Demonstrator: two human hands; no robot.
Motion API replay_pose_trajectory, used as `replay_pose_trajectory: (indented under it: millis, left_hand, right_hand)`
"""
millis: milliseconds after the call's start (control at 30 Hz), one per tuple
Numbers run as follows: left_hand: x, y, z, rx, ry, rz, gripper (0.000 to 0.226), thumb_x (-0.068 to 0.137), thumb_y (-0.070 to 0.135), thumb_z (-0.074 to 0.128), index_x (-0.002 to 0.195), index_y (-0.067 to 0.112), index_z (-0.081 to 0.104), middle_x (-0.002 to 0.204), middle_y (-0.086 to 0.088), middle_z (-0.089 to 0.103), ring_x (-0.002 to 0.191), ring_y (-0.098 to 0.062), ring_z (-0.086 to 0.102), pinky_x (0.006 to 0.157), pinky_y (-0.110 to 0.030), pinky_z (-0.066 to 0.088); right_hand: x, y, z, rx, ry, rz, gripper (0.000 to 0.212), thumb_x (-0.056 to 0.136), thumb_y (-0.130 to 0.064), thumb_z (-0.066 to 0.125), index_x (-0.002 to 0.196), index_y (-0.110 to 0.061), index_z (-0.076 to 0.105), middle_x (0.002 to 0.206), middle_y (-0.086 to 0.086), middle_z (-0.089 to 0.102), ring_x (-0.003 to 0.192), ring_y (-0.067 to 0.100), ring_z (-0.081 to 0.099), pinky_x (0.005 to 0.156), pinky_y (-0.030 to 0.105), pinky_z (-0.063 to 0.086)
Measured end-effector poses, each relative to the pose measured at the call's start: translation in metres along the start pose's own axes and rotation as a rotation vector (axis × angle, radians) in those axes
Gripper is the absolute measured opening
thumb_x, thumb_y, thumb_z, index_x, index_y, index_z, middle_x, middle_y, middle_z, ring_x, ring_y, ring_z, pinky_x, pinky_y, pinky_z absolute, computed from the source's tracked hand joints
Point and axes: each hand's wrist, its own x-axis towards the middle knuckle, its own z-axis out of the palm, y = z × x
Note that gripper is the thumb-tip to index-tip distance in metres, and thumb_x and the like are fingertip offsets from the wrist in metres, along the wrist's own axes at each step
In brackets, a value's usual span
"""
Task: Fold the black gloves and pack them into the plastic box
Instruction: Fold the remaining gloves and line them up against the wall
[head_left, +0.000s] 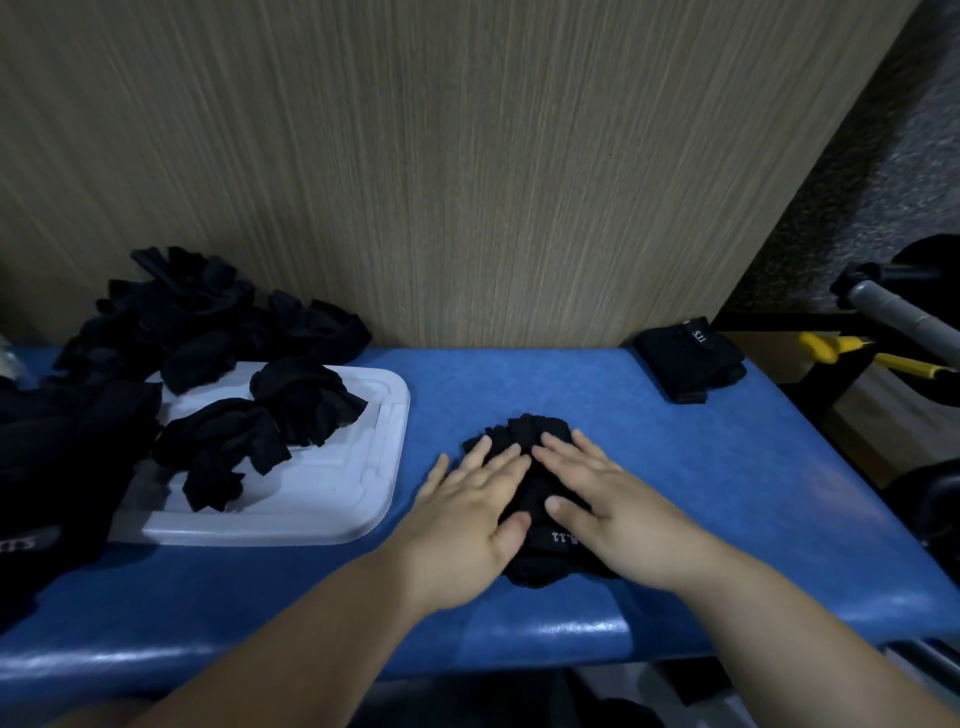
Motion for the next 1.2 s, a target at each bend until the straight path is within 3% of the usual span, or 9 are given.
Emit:
replay_pose_trajectory:
  millis: [167, 433, 533, 600, 733, 833, 933, 1100, 1200]
  left_hand:
    - [-0.004, -0.004, 0.0, 0.161, -0.126, -0.06, 0.059, 0.102, 0.043, 0.018, 0.151, 0.032, -0.011, 0.155, 0.021, -0.022, 0.138, 0.001, -0.029, 0.117, -0.041, -0.018]
    - [-0.01, -0.006, -0.003, 0.172, -0.115, -0.111, 0.055, 0.101, 0.051, 0.012, 0.149, 0.04, -0.012, 0.15, 0.027, -0.026, 0.14, -0.001, -0.027, 0.116, -0.044, -0.019]
    - [-0.012, -0.01, -0.005, 0.107, -0.016, -0.087, 0.051, 0.103, 0.044, 0.018, 0.151, 0.042, 0.001, 0.155, 0.025, -0.015, 0.143, -0.003, -0.021, 0.118, -0.039, -0.014]
    - [-0.011, -0.012, -0.008, 0.04, 0.084, -0.008, 0.049, 0.103, 0.033, 0.028, 0.149, 0.043, 0.016, 0.152, 0.03, -0.003, 0.144, 0.0, -0.012, 0.119, -0.031, -0.006]
    - [-0.008, -0.017, -0.014, -0.139, 0.261, 0.165, 0.061, 0.082, -0.002, 0.052, 0.13, 0.035, 0.055, 0.135, 0.032, 0.039, 0.132, 0.008, 0.028, 0.11, -0.012, 0.023]
    - [-0.009, -0.019, -0.01, -0.234, 0.123, 0.177, 0.06, 0.077, 0.002, 0.058, 0.125, 0.037, 0.058, 0.122, 0.022, 0.053, 0.119, 0.007, 0.04, 0.1, -0.007, 0.03]
    - [-0.007, -0.02, -0.005, -0.25, 0.092, 0.179, 0.056, 0.078, 0.013, 0.064, 0.127, 0.04, 0.055, 0.122, 0.023, 0.052, 0.12, 0.01, 0.039, 0.101, -0.006, 0.028]
    - [-0.005, -0.015, -0.002, -0.175, 0.133, 0.168, 0.047, 0.08, 0.039, 0.073, 0.124, 0.04, 0.056, 0.113, 0.035, 0.049, 0.116, 0.013, 0.036, 0.099, -0.005, 0.026]
    - [-0.006, -0.009, 0.0, -0.198, 0.22, 0.105, 0.028, 0.086, 0.032, 0.067, 0.114, 0.035, 0.064, 0.105, 0.023, 0.059, 0.107, 0.005, 0.045, 0.094, -0.016, 0.037]
  right_hand:
    - [-0.003, -0.001, 0.001, -0.169, -0.137, 0.092, 0.06, 0.101, -0.047, 0.029, 0.153, -0.034, 0.0, 0.154, -0.024, -0.013, 0.142, 0.001, -0.021, 0.118, 0.03, -0.013]
    - [-0.005, 0.01, -0.004, -0.233, -0.122, 0.23, 0.07, 0.095, -0.063, 0.018, 0.153, -0.031, -0.004, 0.158, -0.02, -0.007, 0.143, 0.002, -0.019, 0.116, 0.045, -0.019]
    - [-0.007, 0.014, -0.006, -0.187, 0.024, 0.19, 0.063, 0.097, -0.055, 0.022, 0.154, -0.029, 0.01, 0.159, -0.016, 0.011, 0.146, 0.002, -0.006, 0.118, 0.039, -0.014]
    - [-0.008, 0.018, -0.009, -0.076, 0.198, 0.126, 0.053, 0.1, -0.043, 0.035, 0.15, -0.026, 0.028, 0.153, -0.012, 0.032, 0.145, 0.005, 0.017, 0.117, 0.024, 0.005]
    - [-0.009, 0.027, -0.018, 0.076, 0.345, 0.014, 0.038, 0.092, -0.005, 0.053, 0.103, -0.041, 0.059, 0.111, -0.021, 0.057, 0.108, 0.008, 0.056, 0.093, 0.019, 0.041]
    - [-0.01, 0.031, -0.02, 0.112, 0.237, -0.035, 0.057, 0.082, 0.01, 0.053, 0.088, -0.046, 0.059, 0.104, -0.021, 0.058, 0.098, 0.004, 0.058, 0.084, 0.016, 0.044]
    - [-0.01, 0.035, -0.017, 0.136, 0.142, -0.071, 0.065, 0.075, 0.014, 0.058, 0.097, -0.047, 0.06, 0.113, -0.021, 0.057, 0.11, 0.002, 0.056, 0.096, 0.017, 0.043]
    - [-0.01, 0.04, -0.016, 0.126, 0.096, -0.059, 0.064, 0.075, 0.01, 0.067, 0.106, -0.046, 0.06, 0.125, -0.027, 0.047, 0.119, -0.013, 0.045, 0.103, 0.006, 0.029]
    - [-0.011, 0.038, -0.018, 0.173, 0.119, -0.057, 0.063, 0.077, 0.011, 0.067, 0.108, -0.044, 0.062, 0.125, -0.025, 0.051, 0.117, -0.012, 0.048, 0.102, 0.008, 0.034]
